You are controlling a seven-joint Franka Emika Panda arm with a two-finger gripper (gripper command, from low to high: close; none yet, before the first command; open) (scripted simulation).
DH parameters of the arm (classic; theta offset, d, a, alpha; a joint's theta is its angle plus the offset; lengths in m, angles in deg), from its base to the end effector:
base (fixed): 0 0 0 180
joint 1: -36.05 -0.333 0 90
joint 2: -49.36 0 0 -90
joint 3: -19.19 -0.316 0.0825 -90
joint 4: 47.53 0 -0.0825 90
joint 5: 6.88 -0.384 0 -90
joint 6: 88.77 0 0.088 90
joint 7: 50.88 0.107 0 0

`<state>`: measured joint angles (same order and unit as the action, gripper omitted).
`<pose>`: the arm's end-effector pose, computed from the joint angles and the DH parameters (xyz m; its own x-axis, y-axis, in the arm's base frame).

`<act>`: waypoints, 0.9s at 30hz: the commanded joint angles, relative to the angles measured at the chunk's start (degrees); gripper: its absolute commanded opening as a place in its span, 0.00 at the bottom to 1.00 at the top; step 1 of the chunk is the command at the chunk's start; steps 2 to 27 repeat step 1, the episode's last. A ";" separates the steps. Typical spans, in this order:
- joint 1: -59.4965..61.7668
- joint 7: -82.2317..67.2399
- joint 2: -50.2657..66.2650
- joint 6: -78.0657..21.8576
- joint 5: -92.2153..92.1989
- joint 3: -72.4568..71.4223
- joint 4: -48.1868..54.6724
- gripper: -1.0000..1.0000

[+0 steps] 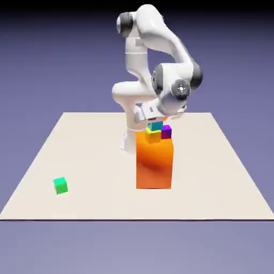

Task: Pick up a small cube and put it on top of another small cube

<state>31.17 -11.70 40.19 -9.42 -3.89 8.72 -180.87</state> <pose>0.3703 0.0953 0.3721 0.7187 -0.4814 -0.5018 -0.2115 -0.8387 0.5018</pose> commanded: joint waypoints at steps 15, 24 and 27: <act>-0.02 0.04 0.53 -1.55 0.02 -0.06 2.07 1.00; -0.02 0.04 0.53 -1.55 0.02 -0.06 2.07 1.00; -0.02 0.04 0.53 -1.55 0.02 -0.06 2.07 1.00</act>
